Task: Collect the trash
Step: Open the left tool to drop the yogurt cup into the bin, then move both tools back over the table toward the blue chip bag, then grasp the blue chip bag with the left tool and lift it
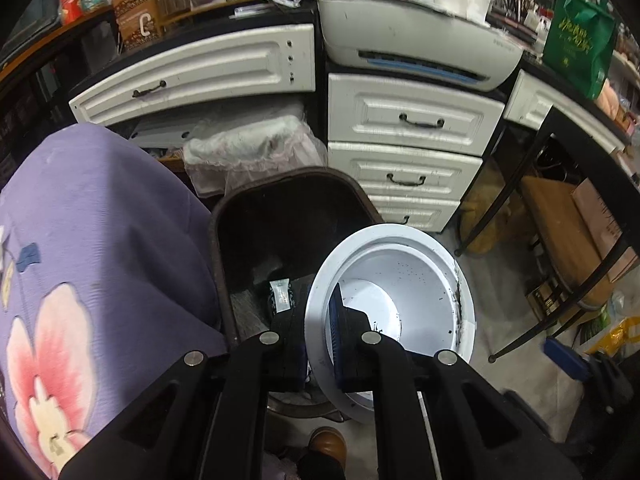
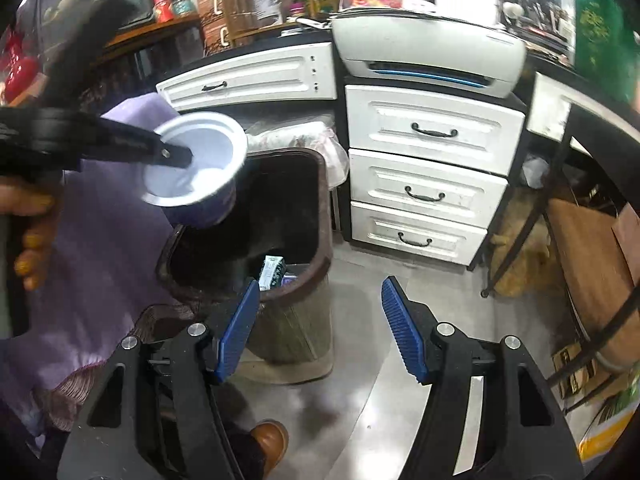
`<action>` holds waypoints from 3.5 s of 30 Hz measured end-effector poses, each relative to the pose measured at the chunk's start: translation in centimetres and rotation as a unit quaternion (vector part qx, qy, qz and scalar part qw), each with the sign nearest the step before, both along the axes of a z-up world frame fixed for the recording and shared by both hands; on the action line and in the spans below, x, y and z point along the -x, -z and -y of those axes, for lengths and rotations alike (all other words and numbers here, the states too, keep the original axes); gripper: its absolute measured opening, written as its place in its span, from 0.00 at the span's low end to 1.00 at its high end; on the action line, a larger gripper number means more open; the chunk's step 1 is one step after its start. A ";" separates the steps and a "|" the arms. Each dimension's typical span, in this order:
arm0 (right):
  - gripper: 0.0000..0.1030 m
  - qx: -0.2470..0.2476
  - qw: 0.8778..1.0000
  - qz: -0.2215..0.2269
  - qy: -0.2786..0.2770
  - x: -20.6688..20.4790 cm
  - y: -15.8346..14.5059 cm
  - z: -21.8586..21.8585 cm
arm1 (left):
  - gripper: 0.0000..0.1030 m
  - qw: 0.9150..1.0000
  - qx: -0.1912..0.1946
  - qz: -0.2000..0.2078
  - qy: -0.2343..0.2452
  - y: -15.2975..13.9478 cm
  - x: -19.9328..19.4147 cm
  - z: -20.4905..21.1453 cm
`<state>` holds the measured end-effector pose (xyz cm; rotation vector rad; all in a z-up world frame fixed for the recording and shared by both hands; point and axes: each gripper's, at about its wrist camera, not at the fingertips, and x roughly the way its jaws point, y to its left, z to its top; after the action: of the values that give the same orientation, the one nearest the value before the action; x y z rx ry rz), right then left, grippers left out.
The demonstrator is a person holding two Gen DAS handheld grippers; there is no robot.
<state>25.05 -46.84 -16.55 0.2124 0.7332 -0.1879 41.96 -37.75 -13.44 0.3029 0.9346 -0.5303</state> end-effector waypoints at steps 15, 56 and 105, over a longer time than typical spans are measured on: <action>0.62 -0.013 1.000 0.016 0.001 2.3 -0.6 -0.4 | 0.53 1.000 -0.020 0.021 -0.010 0.5 -0.6 0.5; 0.81 -0.026 0.965 0.104 -0.237 0.3 -13.1 -22.7 | 0.95 0.961 0.061 0.204 -0.178 -12.8 14.1 -31.6; 0.83 0.009 0.932 0.086 -0.351 -2.7 -14.2 -34.5 | 0.27 0.943 0.124 0.100 -0.291 -9.3 12.4 -45.1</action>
<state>27.77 -12.32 -2.36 -0.0609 0.5934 0.5022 29.51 7.34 -4.11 -0.1500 0.7036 -0.0634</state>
